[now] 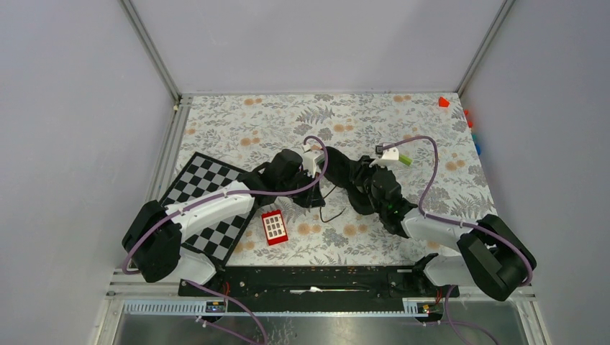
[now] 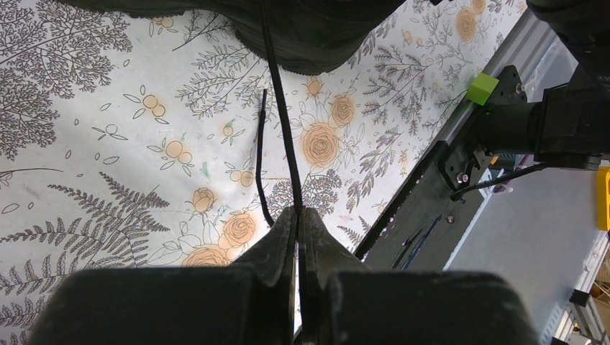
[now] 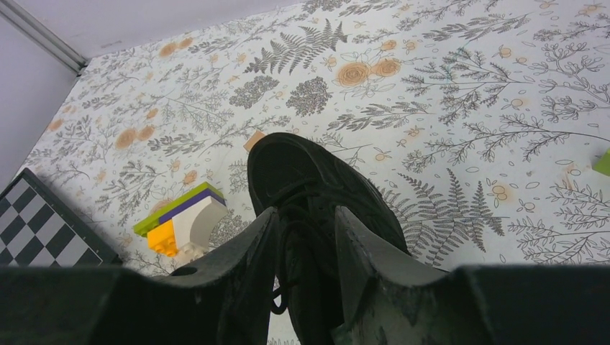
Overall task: Tie the shoes
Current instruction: Cross the shoelace with the shoelace.
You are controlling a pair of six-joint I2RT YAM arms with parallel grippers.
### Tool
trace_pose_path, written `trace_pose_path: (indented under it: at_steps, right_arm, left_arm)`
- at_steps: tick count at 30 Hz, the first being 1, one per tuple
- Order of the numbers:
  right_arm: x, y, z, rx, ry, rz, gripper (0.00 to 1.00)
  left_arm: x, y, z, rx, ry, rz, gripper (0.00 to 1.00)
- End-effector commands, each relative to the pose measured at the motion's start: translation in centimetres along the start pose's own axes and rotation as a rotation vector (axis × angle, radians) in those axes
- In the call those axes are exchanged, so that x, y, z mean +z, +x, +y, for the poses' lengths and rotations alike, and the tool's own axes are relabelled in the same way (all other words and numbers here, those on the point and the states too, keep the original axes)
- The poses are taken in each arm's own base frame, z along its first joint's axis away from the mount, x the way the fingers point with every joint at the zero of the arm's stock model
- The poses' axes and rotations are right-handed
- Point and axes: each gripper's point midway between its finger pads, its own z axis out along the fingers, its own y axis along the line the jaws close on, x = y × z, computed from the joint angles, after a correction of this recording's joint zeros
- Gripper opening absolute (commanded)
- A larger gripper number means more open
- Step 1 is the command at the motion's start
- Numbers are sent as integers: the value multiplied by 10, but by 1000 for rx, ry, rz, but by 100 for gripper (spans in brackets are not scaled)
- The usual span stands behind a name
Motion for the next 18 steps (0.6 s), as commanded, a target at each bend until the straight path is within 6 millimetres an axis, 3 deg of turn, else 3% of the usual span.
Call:
trace_pose_path:
  at_steps: [1, 7, 14, 18]
  right_arm:
    - [-2, -10, 2, 1, -15, -15, 42]
    - [-12, -18, -1, -47, 25, 64, 43]
    - [-45, -22, -9, 14, 25, 329, 43]
    - [-55, -27, 15, 121, -21, 475, 39]
  left_arm:
    - [-6, -27, -14, 39, 29, -85, 0]
    - [-9, -27, -14, 44, 22, -89, 0]
    - [-12, -29, -15, 47, 23, -98, 0]
    - [-11, -29, -15, 47, 26, -93, 0]
